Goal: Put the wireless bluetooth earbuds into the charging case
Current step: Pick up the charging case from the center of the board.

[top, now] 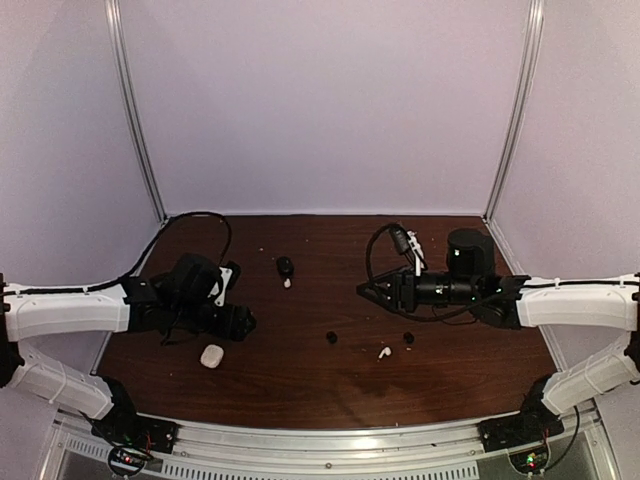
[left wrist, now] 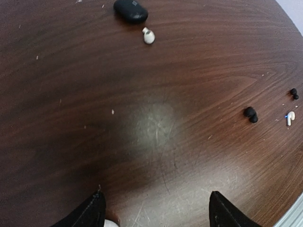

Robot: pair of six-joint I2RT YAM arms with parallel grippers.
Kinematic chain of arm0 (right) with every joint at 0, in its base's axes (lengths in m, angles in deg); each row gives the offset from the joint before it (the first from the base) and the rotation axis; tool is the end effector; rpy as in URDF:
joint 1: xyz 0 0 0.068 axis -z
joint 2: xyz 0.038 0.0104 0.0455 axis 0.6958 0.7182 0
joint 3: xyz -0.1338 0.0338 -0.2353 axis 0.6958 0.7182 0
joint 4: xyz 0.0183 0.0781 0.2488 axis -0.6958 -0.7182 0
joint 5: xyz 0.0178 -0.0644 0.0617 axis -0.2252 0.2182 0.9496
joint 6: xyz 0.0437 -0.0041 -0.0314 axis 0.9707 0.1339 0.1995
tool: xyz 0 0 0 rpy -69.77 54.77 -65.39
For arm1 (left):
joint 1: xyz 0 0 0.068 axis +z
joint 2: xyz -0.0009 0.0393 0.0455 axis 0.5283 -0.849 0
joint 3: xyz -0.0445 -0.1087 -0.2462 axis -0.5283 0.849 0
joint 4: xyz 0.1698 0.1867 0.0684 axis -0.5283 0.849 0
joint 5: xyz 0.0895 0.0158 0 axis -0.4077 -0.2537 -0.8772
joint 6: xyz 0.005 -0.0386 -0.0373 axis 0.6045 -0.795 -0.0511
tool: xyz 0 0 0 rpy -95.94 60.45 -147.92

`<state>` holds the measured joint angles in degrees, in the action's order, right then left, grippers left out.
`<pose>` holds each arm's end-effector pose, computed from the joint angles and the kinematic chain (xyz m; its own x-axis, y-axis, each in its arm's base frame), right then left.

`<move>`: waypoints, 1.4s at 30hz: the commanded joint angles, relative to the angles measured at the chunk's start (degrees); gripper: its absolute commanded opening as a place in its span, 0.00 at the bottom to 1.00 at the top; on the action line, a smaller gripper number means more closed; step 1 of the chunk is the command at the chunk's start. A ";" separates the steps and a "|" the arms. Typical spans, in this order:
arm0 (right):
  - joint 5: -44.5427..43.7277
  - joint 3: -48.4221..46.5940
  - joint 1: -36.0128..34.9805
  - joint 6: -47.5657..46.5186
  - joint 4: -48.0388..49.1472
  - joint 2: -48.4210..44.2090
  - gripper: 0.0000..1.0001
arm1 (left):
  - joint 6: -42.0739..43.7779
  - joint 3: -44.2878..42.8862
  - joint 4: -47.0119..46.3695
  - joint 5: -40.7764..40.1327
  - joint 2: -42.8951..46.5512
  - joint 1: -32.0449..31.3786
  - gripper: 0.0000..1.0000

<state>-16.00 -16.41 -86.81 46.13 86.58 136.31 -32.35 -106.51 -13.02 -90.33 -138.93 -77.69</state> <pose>0.1921 0.2048 0.2511 -0.6048 -0.0510 -0.7948 -0.7707 0.2887 0.5680 0.1735 -0.1727 0.2078 -0.7957 0.0376 -0.6045 0.2682 0.9168 -0.2960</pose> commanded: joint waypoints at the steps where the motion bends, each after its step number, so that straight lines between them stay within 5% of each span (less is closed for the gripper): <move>1: 1.02 0.40 0.18 -0.45 1.57 0.59 0.63 | -8.87 3.64 5.35 1.00 1.53 0.10 0.76; 13: 2.40 1.64 0.23 0.65 4.11 1.64 0.64 | -17.28 10.10 9.86 -2.07 3.22 0.10 0.79; 24: 2.85 2.09 0.22 0.35 4.46 1.65 0.64 | -15.08 11.27 8.17 -2.65 1.93 0.10 0.81; 35: 3.70 2.04 0.19 -1.19 5.07 1.72 0.64 | -9.94 9.81 4.90 -2.67 -3.63 0.10 0.66; 42: 3.06 2.94 0.22 -6.11 5.41 0.68 0.65 | -7.80 9.11 3.96 -1.89 -4.91 0.10 0.44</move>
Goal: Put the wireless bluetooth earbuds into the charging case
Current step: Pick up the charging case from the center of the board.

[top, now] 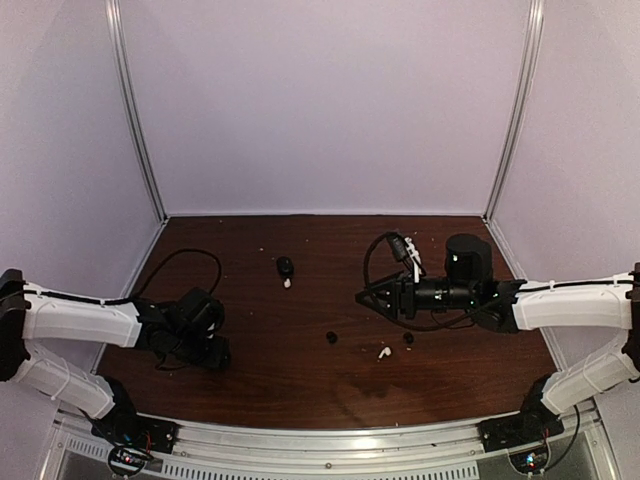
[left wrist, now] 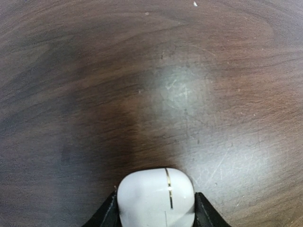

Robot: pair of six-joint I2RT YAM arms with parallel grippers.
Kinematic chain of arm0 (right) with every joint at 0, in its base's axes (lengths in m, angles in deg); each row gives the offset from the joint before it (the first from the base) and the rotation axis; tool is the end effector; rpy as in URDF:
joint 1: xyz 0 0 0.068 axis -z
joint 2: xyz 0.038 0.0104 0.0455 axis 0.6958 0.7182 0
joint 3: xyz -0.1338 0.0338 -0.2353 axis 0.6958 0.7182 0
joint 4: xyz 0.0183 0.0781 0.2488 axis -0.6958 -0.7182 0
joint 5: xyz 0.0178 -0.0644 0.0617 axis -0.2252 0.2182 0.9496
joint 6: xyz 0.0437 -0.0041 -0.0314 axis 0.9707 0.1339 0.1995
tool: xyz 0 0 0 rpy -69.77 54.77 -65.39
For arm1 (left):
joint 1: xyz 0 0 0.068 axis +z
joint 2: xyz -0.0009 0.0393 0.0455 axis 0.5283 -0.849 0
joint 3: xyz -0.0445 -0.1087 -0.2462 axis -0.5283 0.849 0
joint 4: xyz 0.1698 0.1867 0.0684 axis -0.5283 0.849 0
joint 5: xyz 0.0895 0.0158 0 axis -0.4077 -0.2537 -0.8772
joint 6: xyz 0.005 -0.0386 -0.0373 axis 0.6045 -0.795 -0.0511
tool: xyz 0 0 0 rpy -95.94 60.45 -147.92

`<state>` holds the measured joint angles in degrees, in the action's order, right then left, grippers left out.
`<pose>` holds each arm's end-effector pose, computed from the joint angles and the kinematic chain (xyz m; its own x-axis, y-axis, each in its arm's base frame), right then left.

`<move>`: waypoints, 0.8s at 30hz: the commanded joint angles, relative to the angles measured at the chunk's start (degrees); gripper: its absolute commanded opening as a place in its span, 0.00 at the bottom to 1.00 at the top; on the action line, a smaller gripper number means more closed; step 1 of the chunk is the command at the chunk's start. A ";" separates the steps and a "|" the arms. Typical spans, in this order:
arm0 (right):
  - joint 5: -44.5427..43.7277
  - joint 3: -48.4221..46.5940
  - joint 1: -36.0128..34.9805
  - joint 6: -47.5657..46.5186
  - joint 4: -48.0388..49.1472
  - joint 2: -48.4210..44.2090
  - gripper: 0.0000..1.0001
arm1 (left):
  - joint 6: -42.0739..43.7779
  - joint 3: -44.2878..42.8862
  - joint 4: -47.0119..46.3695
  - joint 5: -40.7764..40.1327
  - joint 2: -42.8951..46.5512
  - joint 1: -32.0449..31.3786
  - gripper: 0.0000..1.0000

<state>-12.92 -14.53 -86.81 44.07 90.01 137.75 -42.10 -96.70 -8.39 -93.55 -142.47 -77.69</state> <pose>0.1909 0.2059 0.2399 -0.5795 -0.0820 -0.8109 -0.8013 0.2390 0.5485 0.1494 -0.1451 0.1408 -0.9157 -0.0220 -0.4013 0.0482 0.9853 -0.1641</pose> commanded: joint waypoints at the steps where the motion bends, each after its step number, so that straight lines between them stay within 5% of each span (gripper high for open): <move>1: -0.52 1.21 0.23 -4.61 2.09 -1.00 0.65 | 2.12 -0.89 -0.53 1.58 -1.32 0.10 0.42; 8: -2.48 2.98 0.22 -9.71 5.34 -2.57 0.66 | 8.24 -5.43 -2.09 9.27 -0.79 -0.02 0.33; 17: -2.18 4.87 -1.40 -21.05 1.83 -6.43 0.66 | 20.20 -16.19 -3.89 35.74 -2.94 -1.63 0.28; 24: -2.60 4.81 -9.32 -28.84 0.08 -9.83 0.66 | 26.06 -23.38 -4.14 55.64 -3.97 -3.03 0.28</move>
<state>-14.95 -9.79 -92.30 21.62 90.88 130.08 -21.60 -116.06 -9.98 -53.51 -145.44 -79.62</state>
